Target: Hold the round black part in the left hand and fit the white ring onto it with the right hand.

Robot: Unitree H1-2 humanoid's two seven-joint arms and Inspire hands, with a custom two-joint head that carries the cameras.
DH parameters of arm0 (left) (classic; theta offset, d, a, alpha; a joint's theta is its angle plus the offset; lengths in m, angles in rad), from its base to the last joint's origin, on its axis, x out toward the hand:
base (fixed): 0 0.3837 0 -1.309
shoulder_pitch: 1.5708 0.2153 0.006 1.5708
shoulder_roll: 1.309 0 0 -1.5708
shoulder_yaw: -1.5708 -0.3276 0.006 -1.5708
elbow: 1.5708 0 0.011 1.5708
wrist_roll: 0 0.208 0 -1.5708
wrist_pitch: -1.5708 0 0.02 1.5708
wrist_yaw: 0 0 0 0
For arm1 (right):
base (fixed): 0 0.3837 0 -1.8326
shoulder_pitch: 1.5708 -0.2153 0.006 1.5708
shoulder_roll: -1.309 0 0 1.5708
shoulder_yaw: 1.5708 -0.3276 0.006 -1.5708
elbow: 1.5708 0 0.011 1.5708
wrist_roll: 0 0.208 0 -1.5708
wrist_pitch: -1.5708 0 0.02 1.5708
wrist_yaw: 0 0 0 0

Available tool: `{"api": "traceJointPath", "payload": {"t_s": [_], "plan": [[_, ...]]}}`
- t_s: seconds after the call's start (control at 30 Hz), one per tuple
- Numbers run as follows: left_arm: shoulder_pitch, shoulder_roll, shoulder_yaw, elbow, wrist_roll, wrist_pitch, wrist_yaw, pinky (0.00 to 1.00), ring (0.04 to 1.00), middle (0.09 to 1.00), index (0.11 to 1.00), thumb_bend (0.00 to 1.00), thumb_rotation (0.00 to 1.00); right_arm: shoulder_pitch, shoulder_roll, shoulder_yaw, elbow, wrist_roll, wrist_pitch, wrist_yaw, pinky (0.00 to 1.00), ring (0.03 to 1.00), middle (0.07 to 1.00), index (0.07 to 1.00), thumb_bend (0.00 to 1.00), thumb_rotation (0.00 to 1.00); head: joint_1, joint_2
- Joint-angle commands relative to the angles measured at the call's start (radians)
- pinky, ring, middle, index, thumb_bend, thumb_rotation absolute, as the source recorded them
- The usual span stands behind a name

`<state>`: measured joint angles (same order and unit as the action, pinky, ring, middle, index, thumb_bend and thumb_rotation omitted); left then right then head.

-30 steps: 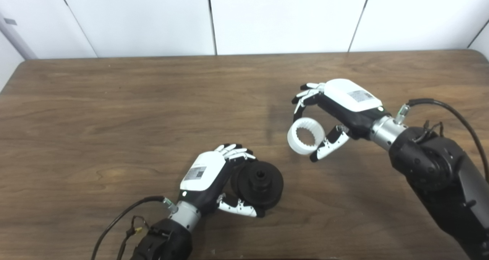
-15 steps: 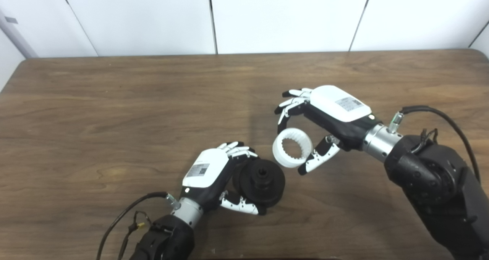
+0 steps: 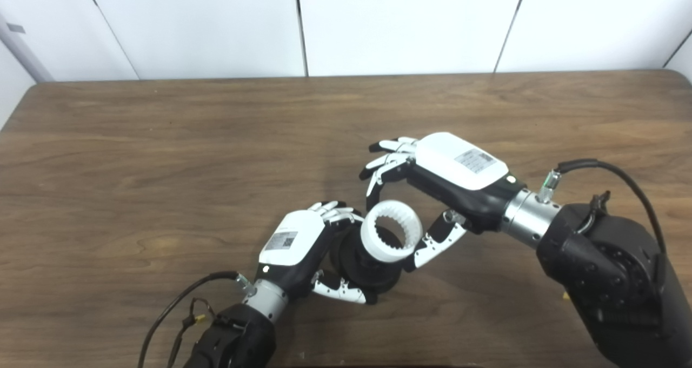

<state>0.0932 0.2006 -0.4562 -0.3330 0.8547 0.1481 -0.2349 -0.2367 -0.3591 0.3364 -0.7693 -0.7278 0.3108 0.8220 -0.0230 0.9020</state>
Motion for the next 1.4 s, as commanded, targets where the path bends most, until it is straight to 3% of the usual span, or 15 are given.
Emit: {"api": "traceJointPath", "payload": {"t_s": [0.0, 0.4, 0.93, 1.37], "plan": [[0.017, 0.015, -0.016, 0.024, 0.03, 0.022, -0.049, 0.94, 0.925, 0.844, 0.486, 0.52, 0.05, -0.007, 0.006, -0.008, -0.033, -0.006, 0.002, -0.002, 0.93, 0.925, 0.798, 0.482, 0.52, 0.14, 0.0, 0.001], [0.018, 0.011, -0.019, 0.008, 0.031, 0.035, -0.061, 0.94, 0.919, 0.845, 0.486, 0.52, 0.05, 0.044, 0.03, -0.007, -0.014, -0.034, -0.02, 0.01, 0.94, 0.928, 0.796, 0.483, 0.52, 0.14, 0.002, 0.01], [0.014, 0.008, -0.028, -0.002, 0.052, 0.046, -0.071, 0.93, 0.916, 0.84, 0.486, 0.52, 0.06, 0.082, 0.041, 0.017, 0.09, -0.094, -0.146, -0.08, 0.93, 0.923, 0.799, 0.482, 0.52, 0.14, 0.004, 0.015], [0.014, 0.004, -0.031, -0.001, 0.056, 0.048, -0.074, 0.93, 0.916, 0.841, 0.486, 0.52, 0.06, 0.079, 0.058, 0.038, 0.113, -0.117, -0.156, -0.094, 0.93, 0.921, 0.802, 0.483, 0.52, 0.14, 0.005, 0.015]]}}
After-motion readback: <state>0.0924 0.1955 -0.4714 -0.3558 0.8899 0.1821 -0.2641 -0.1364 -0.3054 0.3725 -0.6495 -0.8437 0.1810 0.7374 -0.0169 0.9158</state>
